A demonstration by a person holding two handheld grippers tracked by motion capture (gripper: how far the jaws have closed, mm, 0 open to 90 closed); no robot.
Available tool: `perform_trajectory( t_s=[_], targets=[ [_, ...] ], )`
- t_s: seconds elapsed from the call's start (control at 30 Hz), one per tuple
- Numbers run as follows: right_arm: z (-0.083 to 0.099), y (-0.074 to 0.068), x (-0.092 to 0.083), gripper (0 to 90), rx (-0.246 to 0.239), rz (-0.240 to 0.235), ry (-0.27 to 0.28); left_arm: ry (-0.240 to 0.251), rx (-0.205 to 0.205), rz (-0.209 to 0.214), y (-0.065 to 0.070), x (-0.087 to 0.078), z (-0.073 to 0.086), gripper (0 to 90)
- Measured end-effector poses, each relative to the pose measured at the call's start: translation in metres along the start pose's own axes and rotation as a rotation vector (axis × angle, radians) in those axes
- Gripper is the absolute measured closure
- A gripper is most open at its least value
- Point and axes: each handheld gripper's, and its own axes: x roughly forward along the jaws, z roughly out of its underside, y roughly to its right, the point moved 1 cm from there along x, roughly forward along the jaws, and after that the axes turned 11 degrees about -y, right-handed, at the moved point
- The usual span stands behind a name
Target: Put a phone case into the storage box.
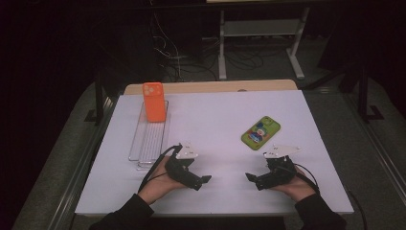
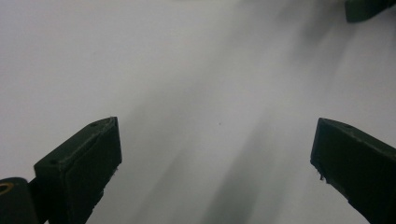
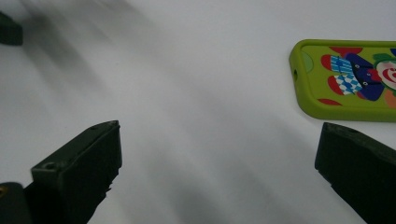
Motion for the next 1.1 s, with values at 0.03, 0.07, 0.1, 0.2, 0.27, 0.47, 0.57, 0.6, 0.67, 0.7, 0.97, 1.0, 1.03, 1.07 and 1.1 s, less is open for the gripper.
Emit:
perform_trajectory(
  t_s=[0.03,0.07,0.1,0.2,0.27,0.47,0.57,0.6,0.67,0.7,0.97,1.0,1.03,1.07,1.1],
  targets=[
    [-0.002,0.0,0.0,0.0,0.002,-0.01,-0.008,-0.001,0.005,-0.003,0.001,0.001,0.0,1.5],
    [-0.006,0.0,0.0,0.0,0.004,-0.023,-0.016,0.0,0.004,-0.003,0.0,0.001,0.0,1.5],
    [-0.008,0.0,0.001,0.0,0.006,-0.03,-0.02,0.001,0.009,-0.005,0.0,0.001,0.0,1.5],
    [-0.018,0.005,0.004,3.9,0.015,-0.019,-0.032,-0.008,0.026,-0.016,0.0,0.003,0.001,1.5],
    [-0.023,0.008,0.005,5.6,0.035,-0.022,-0.04,0.005,0.0,-0.004,0.0,0.004,0.002,1.5],
    [-0.042,0.023,0.009,12.6,0.082,-0.012,-0.048,-0.016,0.019,0.003,0.0,0.006,0.003,1.5],
    [-0.052,0.032,0.013,15.4,0.104,0.003,-0.059,-0.011,0.011,0.012,0.001,0.007,0.002,1.5],
    [-0.055,0.034,0.014,16.6,0.125,0.004,-0.066,-0.019,0.014,0.011,0.0,0.006,0.003,1.5],
    [-0.063,0.04,0.017,20.8,0.131,0.025,-0.073,-0.018,0.015,0.012,0.0,0.006,0.003,1.5],
    [-0.066,0.042,0.018,22.3,0.134,0.031,-0.083,-0.023,0.017,0.01,0.0,0.006,0.003,1.5],
    [-0.099,0.058,0.032,39.8,0.106,0.087,-0.154,-0.027,0.021,0.006,-0.001,0.006,0.003,1.5],
    [-0.103,0.06,0.034,43.0,0.115,0.084,-0.158,-0.024,0.019,0.008,-0.001,0.006,0.003,1.5],
    [-0.106,0.063,0.038,46.1,0.101,0.087,-0.161,-0.025,0.02,0.007,-0.002,0.006,0.003,1.5],
    [-0.108,0.064,0.039,48.3,0.1,0.084,-0.168,-0.024,0.011,0.006,-0.002,0.005,0.003,1.5],
    [-0.111,0.065,0.041,51.5,0.116,0.072,-0.172,-0.015,0.012,0.005,-0.003,0.005,0.003,1.5]
  ],
)
